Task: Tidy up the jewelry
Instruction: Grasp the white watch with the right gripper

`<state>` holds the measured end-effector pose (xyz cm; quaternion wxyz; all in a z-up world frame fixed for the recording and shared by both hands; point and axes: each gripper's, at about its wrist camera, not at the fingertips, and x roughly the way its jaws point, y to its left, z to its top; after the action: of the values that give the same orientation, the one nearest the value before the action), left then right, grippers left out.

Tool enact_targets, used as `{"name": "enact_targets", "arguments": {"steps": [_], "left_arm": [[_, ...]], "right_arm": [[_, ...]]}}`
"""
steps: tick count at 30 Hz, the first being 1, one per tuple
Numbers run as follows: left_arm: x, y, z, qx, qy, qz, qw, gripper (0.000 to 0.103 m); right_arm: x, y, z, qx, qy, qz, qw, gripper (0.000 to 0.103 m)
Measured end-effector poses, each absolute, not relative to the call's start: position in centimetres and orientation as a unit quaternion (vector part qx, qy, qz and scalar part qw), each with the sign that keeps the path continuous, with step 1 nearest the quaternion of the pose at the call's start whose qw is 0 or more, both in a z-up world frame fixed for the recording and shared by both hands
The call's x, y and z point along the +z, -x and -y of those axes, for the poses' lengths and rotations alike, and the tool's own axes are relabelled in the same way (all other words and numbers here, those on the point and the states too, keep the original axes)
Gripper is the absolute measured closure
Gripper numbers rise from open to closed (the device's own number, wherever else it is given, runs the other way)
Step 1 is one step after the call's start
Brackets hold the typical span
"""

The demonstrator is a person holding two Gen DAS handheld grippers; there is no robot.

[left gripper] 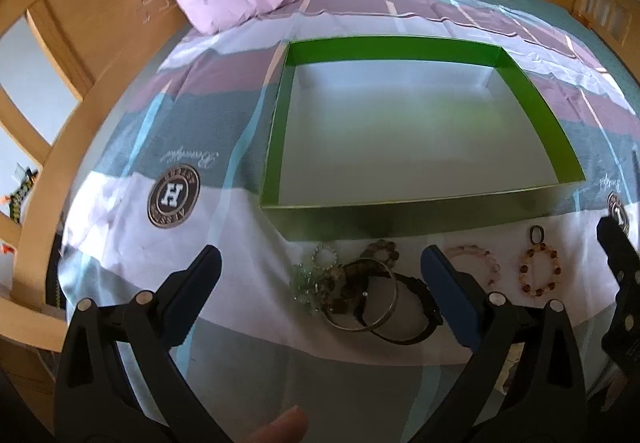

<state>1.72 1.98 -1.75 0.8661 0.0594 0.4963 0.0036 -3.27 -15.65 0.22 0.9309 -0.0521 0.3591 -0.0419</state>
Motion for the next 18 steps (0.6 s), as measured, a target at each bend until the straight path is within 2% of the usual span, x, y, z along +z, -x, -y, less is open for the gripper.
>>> {"name": "enact_targets", "arguments": {"steps": [3,5,7,8,10,13,18], "left_arm": [[-2.5,-2.2,-2.6,-0.01,-0.039,-0.52,0.853,0.002],[-2.7,-2.4,-2.9,-0.022,-0.028,-0.53,0.847,0.002],[-2.6,-2.4,-3.3,-0.018,-0.026,-0.529,0.848,0.002],[-2.5,-2.4,-3.6,-0.013,-0.024,-0.527,0.849,0.003],[-2.0,-2.4,-4.2,-0.008,-0.018,-0.522,0.853,0.014],[-1.8,-2.5,-4.8,-0.013,-0.006,-0.525,0.851,0.018],[-2.8,-2.9,-4.4,-0.026,-0.004,-0.547,0.837,0.018]], "right_arm": [[0.0,3.1,15.5,-0.032,0.058,-0.37,0.927,0.002],[-0.3,2.9,15.4,-0.016,0.058,-0.385,0.921,0.011],[-0.9,2.5,15.6,0.003,0.062,-0.413,0.909,0.034],[-1.1,2.4,15.6,0.013,0.064,-0.424,0.903,0.038],[-1.7,2.3,15.7,0.062,0.066,-0.461,0.883,0.044],[-2.8,3.0,14.8,0.166,0.073,-0.52,0.834,0.044],[-6.0,4.7,11.4,0.21,0.145,-0.566,0.784,0.044]]}}
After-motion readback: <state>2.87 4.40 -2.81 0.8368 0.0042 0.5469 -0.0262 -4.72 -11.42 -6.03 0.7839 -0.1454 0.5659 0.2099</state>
